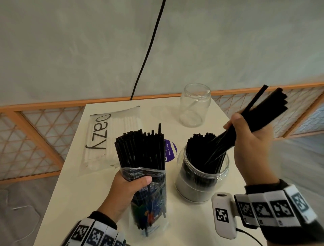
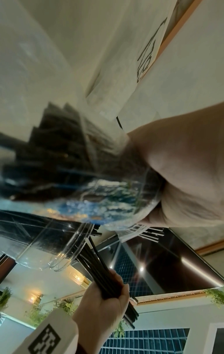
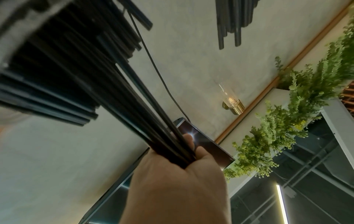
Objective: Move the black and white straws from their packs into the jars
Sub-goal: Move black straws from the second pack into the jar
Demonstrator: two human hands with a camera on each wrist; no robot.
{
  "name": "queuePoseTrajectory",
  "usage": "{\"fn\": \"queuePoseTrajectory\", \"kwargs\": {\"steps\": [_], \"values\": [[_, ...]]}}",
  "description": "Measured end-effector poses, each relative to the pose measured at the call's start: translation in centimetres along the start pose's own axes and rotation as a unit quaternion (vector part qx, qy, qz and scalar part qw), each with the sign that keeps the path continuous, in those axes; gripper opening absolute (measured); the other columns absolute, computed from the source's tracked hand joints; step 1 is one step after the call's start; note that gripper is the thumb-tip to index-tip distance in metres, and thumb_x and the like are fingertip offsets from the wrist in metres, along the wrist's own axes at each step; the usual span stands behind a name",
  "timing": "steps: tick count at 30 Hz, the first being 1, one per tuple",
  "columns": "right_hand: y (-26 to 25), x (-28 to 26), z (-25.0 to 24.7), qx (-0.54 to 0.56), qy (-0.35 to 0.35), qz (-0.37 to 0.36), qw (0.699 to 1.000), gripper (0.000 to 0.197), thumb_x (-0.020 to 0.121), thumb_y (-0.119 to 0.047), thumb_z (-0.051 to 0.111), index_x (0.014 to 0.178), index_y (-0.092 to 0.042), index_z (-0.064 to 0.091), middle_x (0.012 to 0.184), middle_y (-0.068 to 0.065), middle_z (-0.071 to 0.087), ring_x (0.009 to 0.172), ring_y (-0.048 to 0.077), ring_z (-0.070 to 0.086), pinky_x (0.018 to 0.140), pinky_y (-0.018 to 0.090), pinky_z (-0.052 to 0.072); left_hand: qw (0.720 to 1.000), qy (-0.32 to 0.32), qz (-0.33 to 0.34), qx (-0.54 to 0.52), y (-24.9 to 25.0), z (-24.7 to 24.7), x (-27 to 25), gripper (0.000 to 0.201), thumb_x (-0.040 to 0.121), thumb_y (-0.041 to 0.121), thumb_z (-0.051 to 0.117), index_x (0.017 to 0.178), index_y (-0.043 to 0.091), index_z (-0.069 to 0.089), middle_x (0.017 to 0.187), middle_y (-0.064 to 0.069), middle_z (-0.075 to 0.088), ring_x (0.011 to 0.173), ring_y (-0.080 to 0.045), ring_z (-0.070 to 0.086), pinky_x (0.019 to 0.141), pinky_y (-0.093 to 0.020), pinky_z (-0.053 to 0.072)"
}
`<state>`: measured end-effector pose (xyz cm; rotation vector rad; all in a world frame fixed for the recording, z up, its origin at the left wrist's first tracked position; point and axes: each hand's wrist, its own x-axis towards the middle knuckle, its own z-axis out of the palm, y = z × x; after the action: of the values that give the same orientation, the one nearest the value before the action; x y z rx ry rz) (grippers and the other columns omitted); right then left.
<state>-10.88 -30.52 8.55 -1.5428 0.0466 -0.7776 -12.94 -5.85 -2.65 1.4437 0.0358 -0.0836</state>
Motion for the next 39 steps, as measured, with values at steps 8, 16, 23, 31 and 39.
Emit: {"fn": "queuePoseTrajectory", "kwargs": {"steps": [8,16,23,31,39], "values": [[-0.7,0.0,-1.1,0.089,0.017,-0.039,0.995,0.01,0.089,-0.015,0.054,0.079,-0.014,0.053,0.056,-0.004,0.059,0.059,0.014,0.063,0.064,0.027,0.053,1.0,0.01,-0.003,0.016,0.1,0.0,-0.1,0.051,0.041,0.038,0.075,0.09,0.027,0.067,0.088,0.009,0.074,0.081,-0.007,0.069,0.073,-0.026,0.048],[2.5,0.8,-1.7,0.005,0.012,0.041,0.999,0.02,0.091,-0.013,0.055,0.094,0.007,0.054,0.059,-0.004,0.061,0.062,0.01,0.065,0.063,0.024,0.053,1.0,0.01,-0.008,0.021,-0.1,0.2,0.0,0.056,0.04,0.038,0.077,0.094,0.024,0.068,0.092,0.004,0.074,0.086,-0.013,0.069,0.073,-0.025,0.05],[5.3,-0.4,-2.4,-0.15,-0.074,0.105,0.98,0.02,0.062,-0.027,0.064,0.079,-0.023,0.056,0.088,0.008,0.062,0.083,0.02,0.061,0.071,0.029,0.047,1.0,0.008,-0.011,0.023,-0.1,0.2,0.0,0.057,0.04,0.038,0.077,0.094,0.024,0.068,0.091,0.006,0.074,0.084,-0.01,0.07,0.073,-0.025,0.051],[5.6,-2.2,-2.5,-0.176,-0.069,0.102,0.977,0.077,0.062,-0.031,0.076,0.129,-0.033,0.038,0.125,-0.005,0.047,0.12,0.011,0.042,0.099,0.029,0.032,0.999,-0.006,-0.006,0.031,-0.4,0.4,-0.1,0.061,0.04,0.037,0.077,0.096,0.017,0.068,0.089,0.003,0.075,0.083,-0.013,0.07,0.062,-0.016,0.054],[5.0,-2.2,-2.4,-0.389,-0.224,-0.057,0.892,0.059,0.085,-0.043,0.051,0.139,-0.021,0.041,0.148,-0.009,0.032,0.14,0.006,0.017,0.115,0.031,0.011,1.0,-0.02,-0.001,0.018,-0.4,0.6,-0.2,0.06,0.04,0.035,0.078,0.096,0.015,0.068,0.089,0.001,0.075,0.082,-0.014,0.071,0.062,-0.016,0.053]]}}
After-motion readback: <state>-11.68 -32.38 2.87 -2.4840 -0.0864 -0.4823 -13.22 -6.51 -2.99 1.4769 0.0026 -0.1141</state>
